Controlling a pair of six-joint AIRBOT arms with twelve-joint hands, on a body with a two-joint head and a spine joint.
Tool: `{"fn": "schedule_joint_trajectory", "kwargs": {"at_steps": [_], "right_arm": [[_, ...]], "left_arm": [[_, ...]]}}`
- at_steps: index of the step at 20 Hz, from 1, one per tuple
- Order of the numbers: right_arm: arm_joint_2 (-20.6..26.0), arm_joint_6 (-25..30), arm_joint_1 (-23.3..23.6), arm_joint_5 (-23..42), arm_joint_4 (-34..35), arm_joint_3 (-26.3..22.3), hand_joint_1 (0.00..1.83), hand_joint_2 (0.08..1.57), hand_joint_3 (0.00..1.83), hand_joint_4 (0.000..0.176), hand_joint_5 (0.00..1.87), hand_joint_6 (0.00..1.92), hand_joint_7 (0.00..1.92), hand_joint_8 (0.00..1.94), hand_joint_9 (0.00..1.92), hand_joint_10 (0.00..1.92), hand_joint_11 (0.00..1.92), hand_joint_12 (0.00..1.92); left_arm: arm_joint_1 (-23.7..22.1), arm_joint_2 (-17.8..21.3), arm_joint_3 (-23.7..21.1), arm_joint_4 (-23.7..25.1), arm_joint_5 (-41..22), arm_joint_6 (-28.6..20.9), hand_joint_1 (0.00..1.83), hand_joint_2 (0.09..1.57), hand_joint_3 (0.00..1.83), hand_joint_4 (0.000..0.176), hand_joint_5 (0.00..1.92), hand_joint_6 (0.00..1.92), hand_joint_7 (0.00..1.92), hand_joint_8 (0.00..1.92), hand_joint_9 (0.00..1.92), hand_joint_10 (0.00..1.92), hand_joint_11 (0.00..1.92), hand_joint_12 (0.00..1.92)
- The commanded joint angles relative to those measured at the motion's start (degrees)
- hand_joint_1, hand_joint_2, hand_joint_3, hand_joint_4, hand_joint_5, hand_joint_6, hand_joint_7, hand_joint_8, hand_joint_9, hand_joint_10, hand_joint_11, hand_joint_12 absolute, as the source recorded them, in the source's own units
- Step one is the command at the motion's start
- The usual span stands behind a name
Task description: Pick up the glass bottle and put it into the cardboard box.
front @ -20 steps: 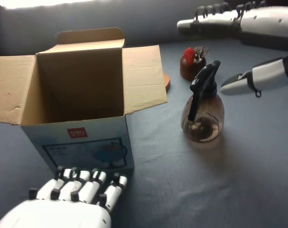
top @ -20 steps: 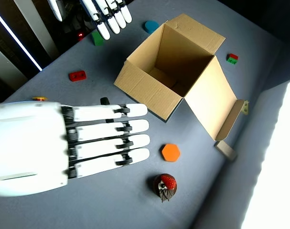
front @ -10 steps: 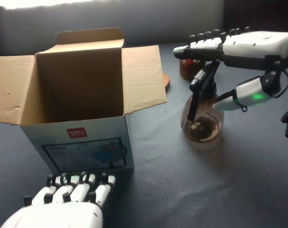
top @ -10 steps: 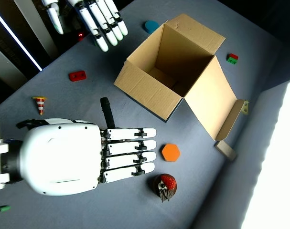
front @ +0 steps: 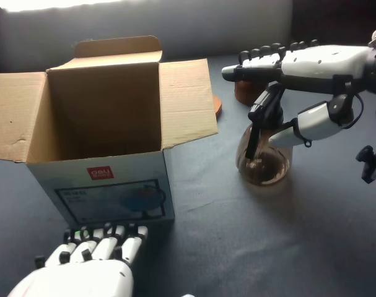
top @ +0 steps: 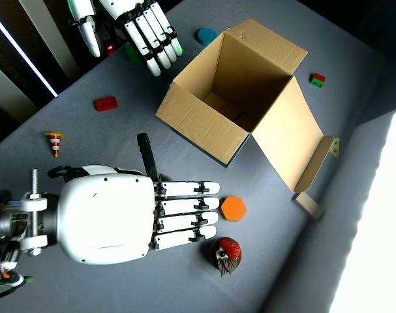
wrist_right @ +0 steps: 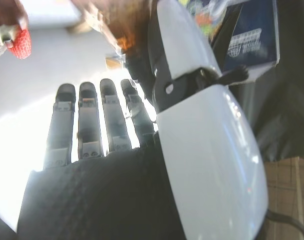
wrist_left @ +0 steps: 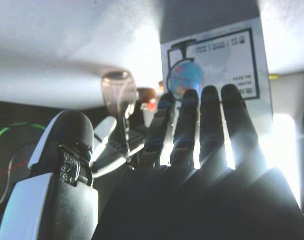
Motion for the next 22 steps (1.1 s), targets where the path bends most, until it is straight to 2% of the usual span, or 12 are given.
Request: {"fn": "schedule_joint_trajectory", "kwargs": {"at_steps": [1, 5, 19, 20, 21, 22], "right_arm": [[0.2, 0.5, 0.3, 3.0, 1.1, 0.1, 1.07, 1.10, 0.00, 0.000, 0.02, 0.00, 0.03, 0.00, 0.00, 0.00, 0.00, 0.00], [0.2, 1.2, 0.3, 2.8, 1.1, 0.1, 1.08, 1.10, 0.00, 0.000, 0.03, 0.01, 0.03, 0.00, 0.00, 0.00, 0.00, 0.00], [1.1, 3.2, 0.4, 2.2, 1.1, -0.6, 1.08, 1.10, 0.00, 0.000, 0.03, 0.01, 0.03, 0.00, 0.00, 0.00, 0.00, 0.00], [1.1, 3.4, 0.4, 1.8, 1.1, -0.6, 1.09, 1.10, 0.00, 0.000, 0.06, 0.02, 0.06, 0.01, 0.01, 0.00, 0.00, 0.00], [1.1, 3.4, 0.4, 1.8, 1.1, -0.6, 1.07, 1.10, 0.00, 0.000, 0.16, 0.04, 0.20, 0.02, 0.11, 0.03, 0.02, 0.03], [1.1, 3.4, 0.5, 1.8, 1.1, -0.6, 1.07, 1.10, 0.00, 0.000, 0.19, 0.03, 0.23, 0.00, 0.14, 0.03, 0.00, 0.11]], "left_arm": [[-0.1, -0.4, 0.5, 5.5, -0.5, -0.3, 0.00, 1.25, 0.00, 0.041, 0.00, 0.00, 0.00, 0.00, 0.00, 0.00, 0.00, 0.00], [0.3, -0.4, 2.6, 7.7, 3.5, -0.4, 0.00, 1.25, 0.00, 0.041, 0.00, 0.00, 0.00, 0.00, 0.00, 0.00, 0.00, 0.00], [0.6, -0.4, 6.0, 7.9, 7.3, -0.8, 0.00, 1.25, 0.00, 0.031, 0.00, 0.00, 0.00, 0.00, 0.00, 0.00, 0.00, 0.00], [0.7, -0.4, 6.2, 7.9, 7.3, -1.0, 0.00, 1.25, 0.00, 0.030, 0.00, 0.00, 0.00, 0.00, 0.00, 0.00, 0.00, 0.00], [0.7, -0.3, 6.5, 7.9, 7.3, -1.3, 0.00, 1.25, 0.00, 0.030, 0.00, 0.00, 0.00, 0.00, 0.00, 0.00, 0.00, 0.00], [0.7, -0.3, 6.7, 7.9, 7.3, -1.4, 0.00, 1.25, 0.00, 0.030, 0.00, 0.00, 0.00, 0.00, 0.00, 0.00, 0.00, 0.00]]}}
